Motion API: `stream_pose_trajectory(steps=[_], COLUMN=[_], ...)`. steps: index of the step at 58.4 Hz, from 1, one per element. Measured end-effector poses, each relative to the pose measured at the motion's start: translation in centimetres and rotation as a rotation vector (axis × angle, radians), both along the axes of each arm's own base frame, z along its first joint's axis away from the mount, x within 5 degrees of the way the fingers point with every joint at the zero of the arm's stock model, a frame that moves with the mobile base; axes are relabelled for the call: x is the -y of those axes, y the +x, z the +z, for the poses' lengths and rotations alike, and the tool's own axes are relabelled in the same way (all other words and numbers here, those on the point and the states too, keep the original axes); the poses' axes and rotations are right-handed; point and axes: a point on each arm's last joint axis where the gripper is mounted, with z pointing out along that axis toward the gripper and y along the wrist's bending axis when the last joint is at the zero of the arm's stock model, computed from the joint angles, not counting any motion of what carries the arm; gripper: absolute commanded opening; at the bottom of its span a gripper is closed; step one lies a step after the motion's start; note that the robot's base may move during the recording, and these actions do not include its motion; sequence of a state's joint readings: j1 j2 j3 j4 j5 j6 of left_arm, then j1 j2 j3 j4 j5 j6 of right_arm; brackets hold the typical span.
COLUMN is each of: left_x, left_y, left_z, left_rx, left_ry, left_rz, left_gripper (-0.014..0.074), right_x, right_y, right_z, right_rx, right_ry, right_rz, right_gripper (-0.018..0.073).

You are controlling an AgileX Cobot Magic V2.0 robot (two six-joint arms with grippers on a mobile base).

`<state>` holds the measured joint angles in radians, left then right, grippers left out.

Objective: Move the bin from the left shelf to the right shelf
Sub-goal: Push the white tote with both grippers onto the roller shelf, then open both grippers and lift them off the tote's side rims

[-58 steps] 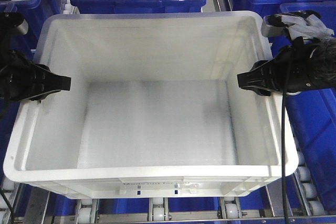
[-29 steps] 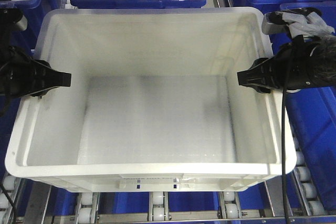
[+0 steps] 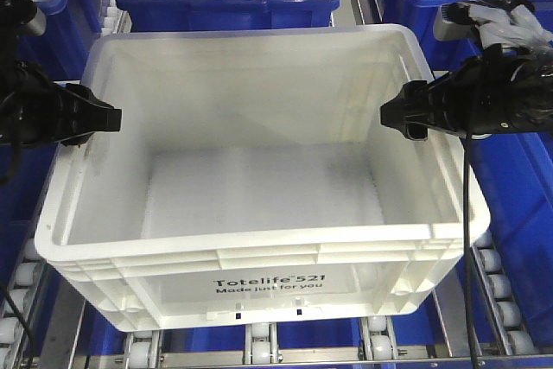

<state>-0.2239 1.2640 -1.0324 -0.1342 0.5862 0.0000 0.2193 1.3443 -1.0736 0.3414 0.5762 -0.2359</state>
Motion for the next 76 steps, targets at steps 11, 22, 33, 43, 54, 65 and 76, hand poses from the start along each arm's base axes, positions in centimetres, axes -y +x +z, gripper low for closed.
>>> stream_pose_trajectory(steps=[11,22,33,43,54,65,76], left_x=[0.0,-0.1,-0.3,-0.5,-0.5,-0.5,-0.6], left_y=[-0.1,-0.4,-1.4,-2.0,-2.1,-2.4,-3.1], left_z=[0.3,0.8,2.3,3.0,2.9,2.4,1.7], left_rx=[0.017,0.039,0.104,0.141,0.118,0.057,0.041], left_ry=[-0.005,-0.012,-0.030,-0.039,-0.034,-0.022,-0.026], left_rz=[0.002,0.003,0.005,0.006,0.003,-0.005,-0.005], left_gripper=[0.0340,0.0340,0.0338,0.0338,0.0338,0.0338,0.0338], right_x=[0.1,0.3,0.6,0.8,0.9,0.9,1.2], right_y=[-0.1,-0.6,-1.5,-2.6,-3.1,-3.5,-5.0], right_z=[0.3,1.0,2.2,3.4,4.0,4.4,4.3], right_rx=[0.015,0.044,0.095,0.139,0.159,0.166,0.209], right_ry=[0.002,-0.015,-0.029,-0.020,-0.012,0.007,0.013], right_rz=[-0.002,0.002,0.005,0.004,0.004,0.003,0.007], right_gripper=[0.0542,0.0542,0.0542,0.0542,0.0541,0.0541,0.0527])
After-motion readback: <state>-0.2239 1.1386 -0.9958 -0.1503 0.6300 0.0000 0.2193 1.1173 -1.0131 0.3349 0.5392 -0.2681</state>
